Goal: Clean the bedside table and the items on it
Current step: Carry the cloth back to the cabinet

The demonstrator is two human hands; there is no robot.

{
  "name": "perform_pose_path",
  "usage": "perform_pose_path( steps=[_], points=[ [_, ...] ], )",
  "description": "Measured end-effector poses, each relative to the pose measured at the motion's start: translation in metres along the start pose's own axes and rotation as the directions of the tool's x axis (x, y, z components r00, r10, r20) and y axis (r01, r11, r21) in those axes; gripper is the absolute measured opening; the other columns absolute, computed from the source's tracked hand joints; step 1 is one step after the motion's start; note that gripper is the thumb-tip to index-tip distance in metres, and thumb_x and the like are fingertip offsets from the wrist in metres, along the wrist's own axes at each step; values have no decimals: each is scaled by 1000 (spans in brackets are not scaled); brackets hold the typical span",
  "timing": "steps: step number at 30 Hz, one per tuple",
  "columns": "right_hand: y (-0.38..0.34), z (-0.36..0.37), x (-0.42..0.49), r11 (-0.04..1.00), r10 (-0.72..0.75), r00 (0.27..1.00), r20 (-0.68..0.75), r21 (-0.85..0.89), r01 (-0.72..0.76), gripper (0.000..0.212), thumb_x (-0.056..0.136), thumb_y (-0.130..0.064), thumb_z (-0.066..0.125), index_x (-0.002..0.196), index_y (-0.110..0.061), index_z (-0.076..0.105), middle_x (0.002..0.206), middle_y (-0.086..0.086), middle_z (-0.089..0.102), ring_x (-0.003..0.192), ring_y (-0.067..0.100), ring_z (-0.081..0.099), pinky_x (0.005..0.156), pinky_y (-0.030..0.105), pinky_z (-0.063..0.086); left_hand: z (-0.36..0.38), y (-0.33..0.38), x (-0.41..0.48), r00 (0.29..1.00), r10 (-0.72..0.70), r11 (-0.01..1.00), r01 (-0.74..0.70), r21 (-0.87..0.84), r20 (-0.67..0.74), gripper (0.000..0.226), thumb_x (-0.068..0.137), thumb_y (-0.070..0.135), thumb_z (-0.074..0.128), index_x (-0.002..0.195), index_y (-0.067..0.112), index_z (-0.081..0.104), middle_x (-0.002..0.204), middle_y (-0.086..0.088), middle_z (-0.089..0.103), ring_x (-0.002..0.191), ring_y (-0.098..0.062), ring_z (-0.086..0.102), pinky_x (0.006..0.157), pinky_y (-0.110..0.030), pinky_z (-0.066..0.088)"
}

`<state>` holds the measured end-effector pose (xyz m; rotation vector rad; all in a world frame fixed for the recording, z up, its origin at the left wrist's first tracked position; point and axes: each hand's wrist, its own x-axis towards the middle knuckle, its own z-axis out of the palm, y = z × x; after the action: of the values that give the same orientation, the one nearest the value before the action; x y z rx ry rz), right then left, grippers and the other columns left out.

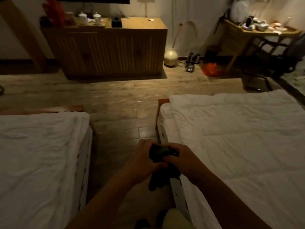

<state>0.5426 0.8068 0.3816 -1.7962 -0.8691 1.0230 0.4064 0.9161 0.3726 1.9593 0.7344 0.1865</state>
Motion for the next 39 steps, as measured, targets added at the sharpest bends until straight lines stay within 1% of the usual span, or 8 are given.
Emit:
perform_pose_path(
  steps=[8, 12, 14, 19, 25, 30, 34, 39],
  points=[
    [-22, -32, 164, 997, -39, 995, 88, -56, 44, 12, 84, -26, 68, 94, -32, 70, 85, -8, 74, 79, 6, 71, 68, 19, 56, -67, -17, 141, 996, -82, 993, 80, 89, 19, 35, 79, 47, 71, 100, 27, 50, 91, 5, 63, 81, -9, 63, 67, -23, 50],
    [-38, -67, 265, 993, -83, 983, 162, -65, 94, 14, 85, -27, 68, 99, -29, 70, 90, -4, 74, 84, 6, 71, 76, 22, 58, -100, -19, 238, 998, -53, 986, 49, 160, 26, 33, 86, 51, 60, 107, 26, 60, 98, 3, 65, 88, -11, 62, 79, -32, 53],
    [-51, -90, 320, 991, -102, 974, 203, -60, 116, 19, 84, -19, 69, 102, -24, 69, 92, -3, 73, 86, 4, 70, 77, 19, 57, -116, -20, 290, 999, -39, 981, 41, 188, -17, 29, 88, 46, 59, 113, 31, 60, 107, 8, 61, 97, -6, 58, 87, -29, 50],
    [-89, -127, 443, 987, -121, 960, 252, -77, 144, 26, 82, -14, 70, 107, -19, 67, 98, -5, 70, 90, 0, 67, 78, 16, 54, -161, -18, 398, 994, -52, 994, 60, 88, -95, 27, 85, 44, 65, 101, 56, 47, 108, 25, 50, 101, 6, 52, 81, -15, 43],
    [-133, -144, 593, 973, -145, 946, 290, -132, 190, 28, 79, -15, 72, 106, -20, 68, 101, -3, 71, 93, 9, 68, 87, 30, 57, -234, -36, 519, 990, -66, 998, 67, 3, -128, 34, 83, 45, 68, 111, 48, 50, 115, 21, 50, 106, 7, 52, 83, -22, 53],
    [-169, -151, 740, 944, -142, 945, 296, -246, 219, 35, 79, -19, 72, 113, -23, 66, 106, -7, 68, 95, 5, 66, 86, 25, 56, -302, -67, 645, 981, -117, 992, 109, -61, -158, 31, 84, 33, 70, 113, 32, 59, 112, 13, 60, 103, -2, 59, 91, -28, 53],
    [-206, -161, 857, 938, -99, 968, 231, -302, 168, 30, 79, -18, 72, 109, -23, 69, 100, -9, 69, 91, 2, 67, 83, 22, 56, -362, -79, 761, 982, -86, 996, 79, -48, -170, 27, 85, 29, 70, 109, 29, 58, 104, 11, 60, 95, -1, 59, 84, -19, 51],
    [-248, -191, 979, 932, -55, 986, 155, -348, 106, 25, 79, -26, 70, 105, -23, 69, 95, -6, 70, 87, 6, 66, 79, 28, 57, -431, -72, 895, 991, -53, 997, 47, -55, -125, 21, 85, 23, 67, 104, 24, 58, 102, 4, 59, 94, -11, 59, 87, -34, 55]
  ],
)
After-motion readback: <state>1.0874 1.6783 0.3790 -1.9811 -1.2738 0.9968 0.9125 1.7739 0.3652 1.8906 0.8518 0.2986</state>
